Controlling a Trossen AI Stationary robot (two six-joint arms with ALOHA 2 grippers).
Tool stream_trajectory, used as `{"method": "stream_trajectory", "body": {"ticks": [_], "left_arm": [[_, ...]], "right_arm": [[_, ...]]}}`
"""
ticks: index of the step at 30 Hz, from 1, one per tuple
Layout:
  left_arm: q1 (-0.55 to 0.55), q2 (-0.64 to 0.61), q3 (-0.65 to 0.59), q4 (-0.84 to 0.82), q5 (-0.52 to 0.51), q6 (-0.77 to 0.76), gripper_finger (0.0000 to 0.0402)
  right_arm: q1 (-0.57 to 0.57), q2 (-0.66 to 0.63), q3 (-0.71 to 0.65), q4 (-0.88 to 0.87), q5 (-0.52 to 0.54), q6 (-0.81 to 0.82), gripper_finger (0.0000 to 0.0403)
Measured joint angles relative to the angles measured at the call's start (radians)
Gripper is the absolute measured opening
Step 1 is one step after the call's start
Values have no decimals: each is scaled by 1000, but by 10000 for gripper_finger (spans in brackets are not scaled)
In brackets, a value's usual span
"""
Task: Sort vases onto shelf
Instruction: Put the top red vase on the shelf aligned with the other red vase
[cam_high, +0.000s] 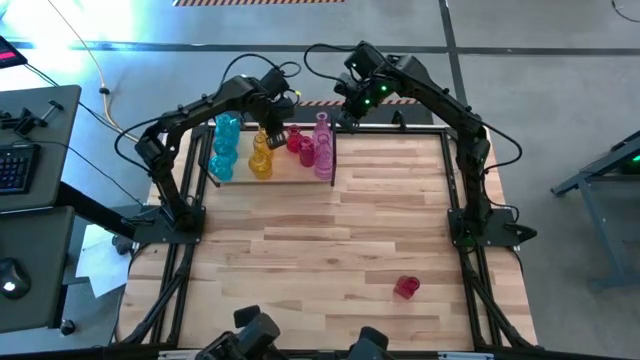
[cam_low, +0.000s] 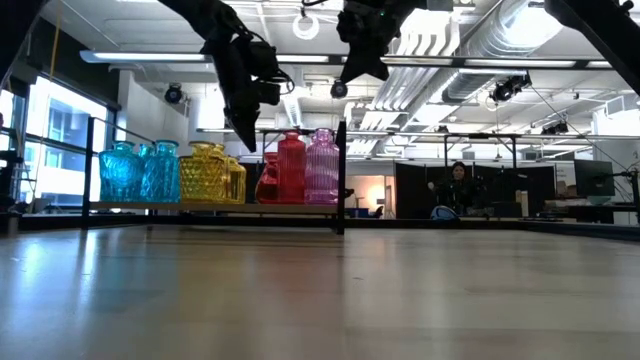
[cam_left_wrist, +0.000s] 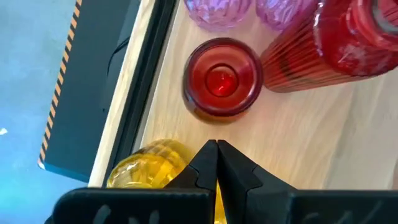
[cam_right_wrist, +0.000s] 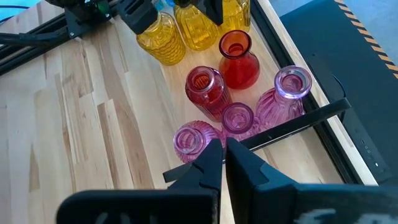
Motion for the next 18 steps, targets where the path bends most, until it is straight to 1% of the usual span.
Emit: {"method": "stream_trajectory", "body": {"ticks": [7,18], "left_arm": [[-25,52,0,-2,-14,-1,0],[-28,62,0,60,-18,-1,0]], "right_arm": [[0,0,0,-4,0,0,2],[0,0,0,-12,-1,-6,2]]}}
